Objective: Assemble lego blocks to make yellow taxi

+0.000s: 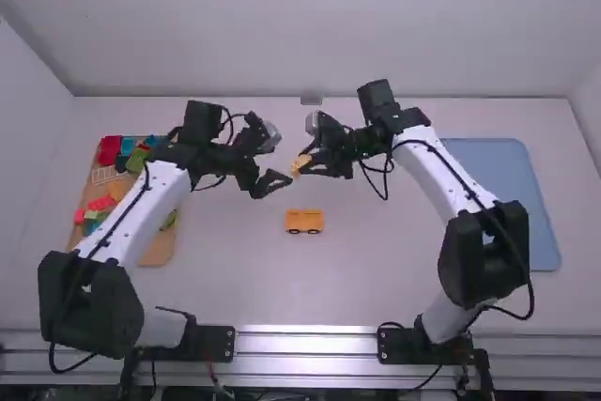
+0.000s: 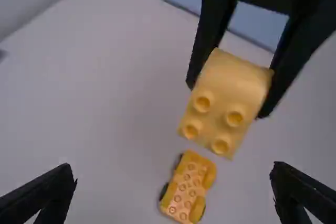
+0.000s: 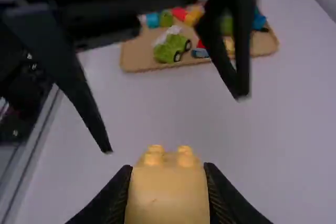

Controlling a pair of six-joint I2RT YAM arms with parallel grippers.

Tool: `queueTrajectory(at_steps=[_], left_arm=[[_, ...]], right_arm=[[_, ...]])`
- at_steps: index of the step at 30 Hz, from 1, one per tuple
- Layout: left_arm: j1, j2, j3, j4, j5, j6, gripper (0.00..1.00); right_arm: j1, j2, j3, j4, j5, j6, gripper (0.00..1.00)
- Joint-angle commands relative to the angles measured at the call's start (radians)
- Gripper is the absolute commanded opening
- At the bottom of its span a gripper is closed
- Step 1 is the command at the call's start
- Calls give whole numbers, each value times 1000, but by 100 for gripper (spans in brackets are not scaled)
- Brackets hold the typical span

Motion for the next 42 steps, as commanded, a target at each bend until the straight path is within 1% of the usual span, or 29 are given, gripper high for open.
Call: queueTrajectory(at_steps=[1,3,10,11,12,13,16,18,22,23,24,27,29,30,31,32,35,39,40,41,42], left_arm=[[-23,10,11,-43,69,222,99],[-20,10,12,-69,72,277,99],[-31,10,11,-72,76,268,100],[-36,10,11,-69,86,269,95],[-43,10,11,-66,92,277,88],[-43,10,11,-66,92,277,88],[-56,10,11,-66,90,296,75],[-55,10,11,-66,91,291,72],[-51,10,11,-65,91,291,61],[-56,10,11,-65,90,291,55],[-56,10,11,-65,90,291,55],[-56,10,11,-66,91,294,43],[-56,10,11,-66,91,294,39],[-54,10,11,-65,92,294,33],[-52,10,11,-65,92,294,25],[-52,10,11,-64,92,294,23],[-58,10,11,-57,92,294,7],[-61,10,11,-49,92,290,5],[-61,10,11,-49,98,291,4],[-61,10,11,-50,98,290,3],[-61,10,11,-50,98,290,3]], right_arm=[[23,-21,15,-30,32,-199,25],[35,-21,15,-31,46,-188,25],[40,-21,15,-25,30,-177,24],[41,-21,15,-23,25,-177,24],[40,-21,15,-23,14,-178,24],[40,-21,15,-23,14,-178,24],[40,-21,15,-24,2,-178,23],[40,-21,15,-24,-6,-178,22],[40,-21,15,-23,-16,-182,22],[40,-21,15,-23,-16,-181,21],[40,-21,15,-23,-16,-181,21],[40,-21,15,-20,-16,-177,21],[40,-21,15,-21,-16,-178,21],[40,-21,15,-20,-18,-177,21],[40,-21,15,-20,-20,-179,21],[40,-21,15,-20,-20,-179,21],[40,-21,15,-20,-20,-178,21],[40,-21,15,-19,-23,-178,22],[41,-21,15,-20,-24,-178,24],[40,-21,15,-19,-23,-178,34],[40,-21,15,-19,-21,-178,49]])
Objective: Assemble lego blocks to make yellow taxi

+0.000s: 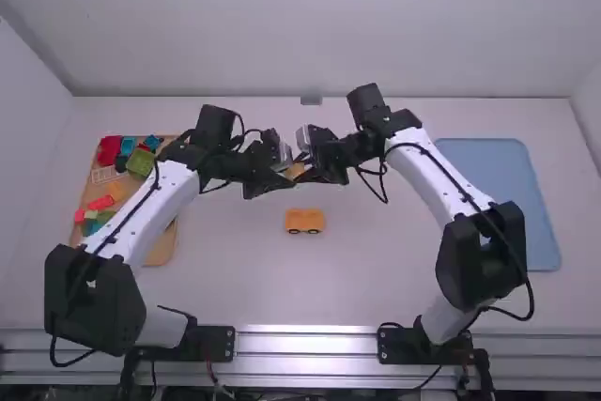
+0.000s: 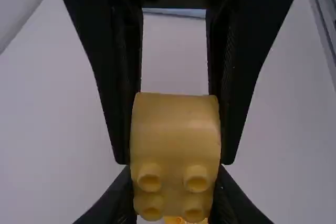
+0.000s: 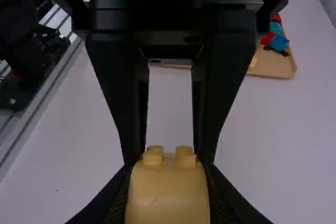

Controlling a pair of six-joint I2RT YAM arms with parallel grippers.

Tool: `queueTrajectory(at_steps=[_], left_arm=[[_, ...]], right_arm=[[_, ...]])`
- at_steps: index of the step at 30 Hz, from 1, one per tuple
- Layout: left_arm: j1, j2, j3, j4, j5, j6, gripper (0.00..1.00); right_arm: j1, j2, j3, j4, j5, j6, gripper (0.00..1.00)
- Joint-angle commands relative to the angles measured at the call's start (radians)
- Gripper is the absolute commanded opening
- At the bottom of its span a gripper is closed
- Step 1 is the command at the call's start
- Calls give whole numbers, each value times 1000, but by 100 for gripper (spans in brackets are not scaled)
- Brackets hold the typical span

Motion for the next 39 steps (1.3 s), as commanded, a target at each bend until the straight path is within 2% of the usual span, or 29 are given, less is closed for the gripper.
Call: queueTrajectory(at_steps=[1,3,4,9,11,14,17,20,21,24,29,32,39], left_arm=[[-10,-2,11,-5,43,-3,4],[-9,-2,9,-4,34,-7,4],[-9,-2,7,-4,33,-6,5],[-10,-2,-13,14,-41,-61,6],[-9,-2,-37,62,-105,-141,6],[-9,-2,-66,112,-150,-186,7],[-10,-2,-84,150,-156,-217,9],[-18,14,-100,214,-179,-273,11],[-21,18,-100,219,-183,-279,12],[-76,61,-99,251,-244,-308,18],[-180,152,-36,243,-336,-312,15],[-238,220,28,220,-374,-309,13],[-334,412,243,36,-418,-230,6]], right_arm=[[-1,-19,15,4,-16,1,62],[-3,-19,16,4,-11,1,97],[-10,-20,19,3,-4,2,99],[-78,-35,48,32,27,190,99],[-129,-61,48,93,91,360,99],[-187,-104,15,172,180,516,99],[-212,-153,-39,233,237,595,99],[-233,-286,-205,415,353,775,99],[-233,-299,-223,436,367,793,99],[-223,-459,-426,644,536,987,98],[-199,-668,-656,826,707,1135,99],[-177,-821,-782,895,810,1188,99],[-116,-1127,-958,918,998,1239,98]])
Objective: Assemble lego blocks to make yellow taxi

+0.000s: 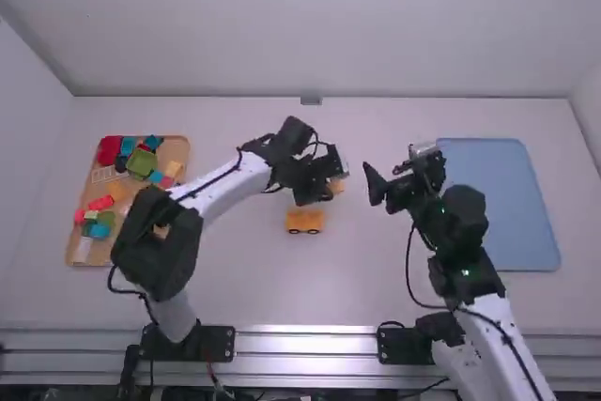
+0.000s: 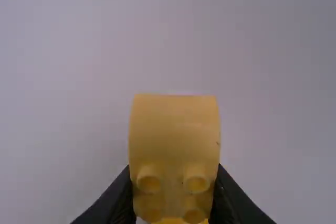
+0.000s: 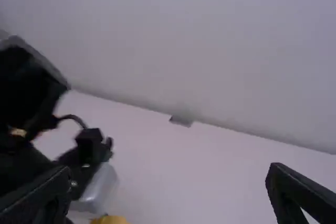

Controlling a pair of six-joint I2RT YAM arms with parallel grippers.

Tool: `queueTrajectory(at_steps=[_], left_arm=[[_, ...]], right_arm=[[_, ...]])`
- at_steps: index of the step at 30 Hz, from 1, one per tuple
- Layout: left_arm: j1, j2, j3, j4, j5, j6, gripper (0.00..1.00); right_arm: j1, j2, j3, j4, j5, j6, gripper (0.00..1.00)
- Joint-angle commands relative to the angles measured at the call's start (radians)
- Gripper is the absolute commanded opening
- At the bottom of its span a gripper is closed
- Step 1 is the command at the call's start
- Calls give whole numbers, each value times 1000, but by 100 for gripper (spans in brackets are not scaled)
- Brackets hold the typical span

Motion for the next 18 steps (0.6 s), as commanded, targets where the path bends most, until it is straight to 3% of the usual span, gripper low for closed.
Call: queueTrajectory(at_steps=[1,5,10,18], left_arm=[[-39,72,81,-48,-52,41,6],[-121,164,150,-78,-190,41,6],[-188,198,149,-89,-232,110,8],[-201,266,146,-47,-249,86,11]], right_arm=[[23,-91,-51,3,150,64,99],[59,-251,-131,-5,293,96,99],[82,-346,-169,-14,343,95,99],[80,-373,-169,-47,349,96,99]])
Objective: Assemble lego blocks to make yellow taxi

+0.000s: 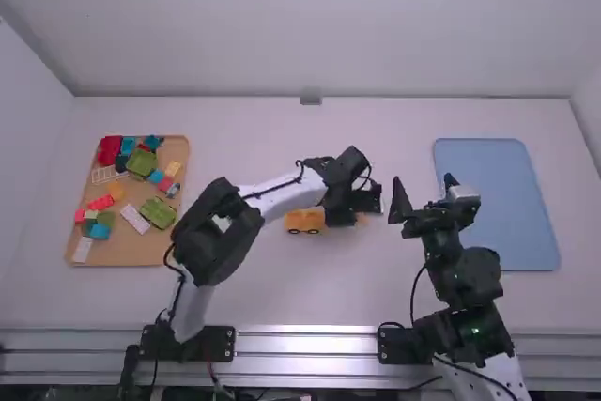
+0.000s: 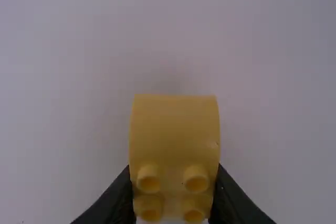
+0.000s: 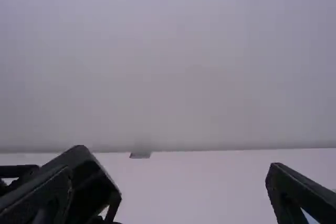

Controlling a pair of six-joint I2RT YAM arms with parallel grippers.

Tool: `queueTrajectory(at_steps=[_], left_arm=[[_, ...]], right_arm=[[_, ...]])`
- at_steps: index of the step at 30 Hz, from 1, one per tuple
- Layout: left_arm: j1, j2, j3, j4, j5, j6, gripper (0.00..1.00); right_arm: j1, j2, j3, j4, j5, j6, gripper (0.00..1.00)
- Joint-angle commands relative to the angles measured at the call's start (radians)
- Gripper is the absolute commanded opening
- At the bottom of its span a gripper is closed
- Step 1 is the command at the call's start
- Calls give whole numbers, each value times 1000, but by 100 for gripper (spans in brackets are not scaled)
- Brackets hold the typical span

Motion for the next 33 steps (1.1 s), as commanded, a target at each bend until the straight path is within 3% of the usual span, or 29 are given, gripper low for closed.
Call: queueTrajectory(at_steps=[1,6,8,9,10,11,13,15,18,25,33], left_arm=[[15,48,10,9,-25,-12,10],[9,77,10,11,-24,-6,7],[9,77,10,19,-23,-6,13],[9,77,10,31,-23,-5,32],[9,77,10,32,-24,-5,35],[9,77,10,34,-24,-6,43],[9,77,10,41,-40,-2,82],[9,77,10,44,-51,-2,99],[21,67,25,35,-61,-3,99],[135,-101,39,-32,89,2,99],[282,-315,-56,-10,174,28,99]], right_arm=[[2,-2,-6,0,16,4,98],[2,-3,-6,3,2,2,99],[1,-3,-6,3,3,1,99],[1,-3,-6,2,2,1,99],[1,-3,-6,2,2,1,99],[1,-3,-6,0,2,0,99],[1,-2,-6,-4,1,-25,99],[1,-2,-6,-5,1,-45,99],[2,-2,-6,0,-14,-87,99],[-30,59,18,54,-173,-191,99],[-187,430,267,-50,-620,-360,99]])
